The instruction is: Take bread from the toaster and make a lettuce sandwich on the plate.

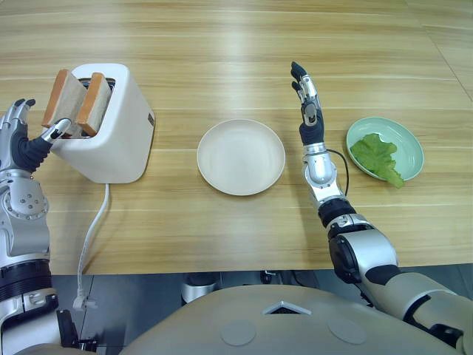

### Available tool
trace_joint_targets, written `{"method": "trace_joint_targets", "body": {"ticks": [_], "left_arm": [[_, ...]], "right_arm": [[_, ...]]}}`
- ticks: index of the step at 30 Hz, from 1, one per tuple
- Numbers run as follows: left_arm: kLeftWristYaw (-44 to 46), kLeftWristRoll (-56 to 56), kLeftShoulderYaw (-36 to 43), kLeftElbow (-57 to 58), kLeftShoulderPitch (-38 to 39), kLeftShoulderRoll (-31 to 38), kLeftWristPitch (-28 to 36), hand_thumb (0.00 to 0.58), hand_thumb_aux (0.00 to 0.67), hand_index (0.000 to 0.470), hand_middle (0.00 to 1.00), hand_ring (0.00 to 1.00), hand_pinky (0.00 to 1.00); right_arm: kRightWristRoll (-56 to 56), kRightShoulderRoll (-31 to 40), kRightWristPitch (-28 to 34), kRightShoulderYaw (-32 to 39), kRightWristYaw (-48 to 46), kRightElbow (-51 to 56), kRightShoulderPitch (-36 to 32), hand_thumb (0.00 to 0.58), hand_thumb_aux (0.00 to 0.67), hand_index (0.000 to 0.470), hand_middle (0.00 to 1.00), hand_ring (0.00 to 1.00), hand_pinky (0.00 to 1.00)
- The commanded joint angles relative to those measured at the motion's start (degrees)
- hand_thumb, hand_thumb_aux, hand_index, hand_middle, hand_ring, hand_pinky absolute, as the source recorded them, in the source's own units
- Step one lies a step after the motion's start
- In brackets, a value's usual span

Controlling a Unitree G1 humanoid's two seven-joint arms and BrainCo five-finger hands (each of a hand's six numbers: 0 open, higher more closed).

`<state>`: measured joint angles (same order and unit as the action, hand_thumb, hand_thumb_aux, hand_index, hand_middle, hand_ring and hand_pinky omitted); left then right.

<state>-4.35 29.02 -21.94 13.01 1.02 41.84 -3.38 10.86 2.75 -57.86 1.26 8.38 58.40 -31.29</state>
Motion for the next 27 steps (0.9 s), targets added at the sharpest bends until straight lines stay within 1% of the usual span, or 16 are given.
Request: {"method": "trace_joint_targets", "body": {"ticks": [1, 10, 11, 12, 13, 14, 15, 22, 23, 24, 27], "left_arm": [[-0.88, 0.32, 1.31, 1.06, -0.85, 1.03, 1.43, 0.000, 0.000, 0.000, 0.00, 0.00, 0.00], [-1.44, 0.80, 3.37, -0.68, -1.11, 1.71, 3.90, 0.000, 0.000, 0.000, 0.00, 0.00, 0.00], [-1.38, 0.85, 3.64, -0.96, -1.03, 1.64, 4.20, 0.140, 0.087, 0.060, 0.00, 0.00, 0.00], [-1.41, 0.89, 3.93, -1.12, -0.99, 1.58, 4.44, 0.480, 0.391, 0.269, 0.00, 0.00, 0.00], [-1.46, 0.91, 4.21, -1.18, -1.00, 1.52, 4.61, 0.480, 0.391, 0.269, 0.00, 0.00, 0.00], [-1.41, 0.93, 4.58, -1.17, -1.03, 1.51, 4.79, 0.568, 0.573, 0.393, 0.00, 0.00, 0.00], [-1.36, 1.00, 4.93, -1.16, -1.06, 1.49, 4.95, 0.580, 0.670, 0.460, 0.00, 0.00, 0.00], [-1.87, 0.51, 5.63, -2.32, -0.92, 1.14, 5.19, 0.580, 0.670, 0.460, 0.00, 0.00, 0.00], [-1.87, 0.23, 5.47, -3.06, -0.69, 1.03, 5.25, 0.578, 0.633, 0.435, 0.00, 0.00, 0.00], [-1.98, 0.21, 5.37, -3.82, -0.49, 1.01, 5.35, 0.565, 0.562, 0.386, 0.00, 0.00, 0.00], [-2.32, 0.30, 5.07, -6.06, -0.21, 1.07, 5.44, 0.569, 0.578, 0.397, 0.00, 0.00, 0.00]], "right_arm": [[0.00, 0.22, 0.40, 0.02, -0.06, 0.87, -0.45, 0.000, 0.000, 0.000, 0.00, 0.00, 0.00], [-0.09, 0.48, 0.33, -0.04, -0.24, 0.75, -0.20, 0.000, 0.000, 0.000, 0.00, 0.00, 0.00], [-0.10, 0.50, 0.33, -0.03, -0.27, 0.75, -0.20, 0.000, 0.000, 0.000, 0.00, 0.00, 0.00], [-0.10, 0.51, 0.34, -0.03, -0.27, 0.75, -0.20, 0.000, 0.000, 0.000, 0.00, 0.00, 0.00], [-0.11, 0.52, 0.36, -0.03, -0.27, 0.76, -0.19, 0.000, 0.000, 0.000, 0.00, 0.00, 0.00], [-0.09, 0.52, 0.38, -0.02, -0.24, 0.77, -0.19, 0.000, 0.000, 0.000, 0.00, 0.00, 0.00], [-0.07, 0.52, 0.39, -0.02, -0.22, 0.78, -0.18, 0.000, 0.000, 0.000, 0.00, 0.00, 0.00], [-0.05, 0.39, 0.55, 0.05, -0.25, 0.98, -0.38, 0.000, 0.000, 0.000, 0.00, 0.00, 0.00], [-0.03, 0.36, 0.59, 0.07, -0.26, 1.02, -0.42, 0.000, 0.000, 0.000, 0.00, 0.00, 0.00], [-0.02, 0.35, 0.64, 0.08, -0.26, 1.09, -0.47, 0.000, 0.000, 0.000, 0.00, 0.00, 0.00], [0.12, 0.38, 0.85, 0.12, -0.13, 1.38, -0.67, 0.000, 0.000, 0.000, 0.00, 0.00, 0.00]]}}
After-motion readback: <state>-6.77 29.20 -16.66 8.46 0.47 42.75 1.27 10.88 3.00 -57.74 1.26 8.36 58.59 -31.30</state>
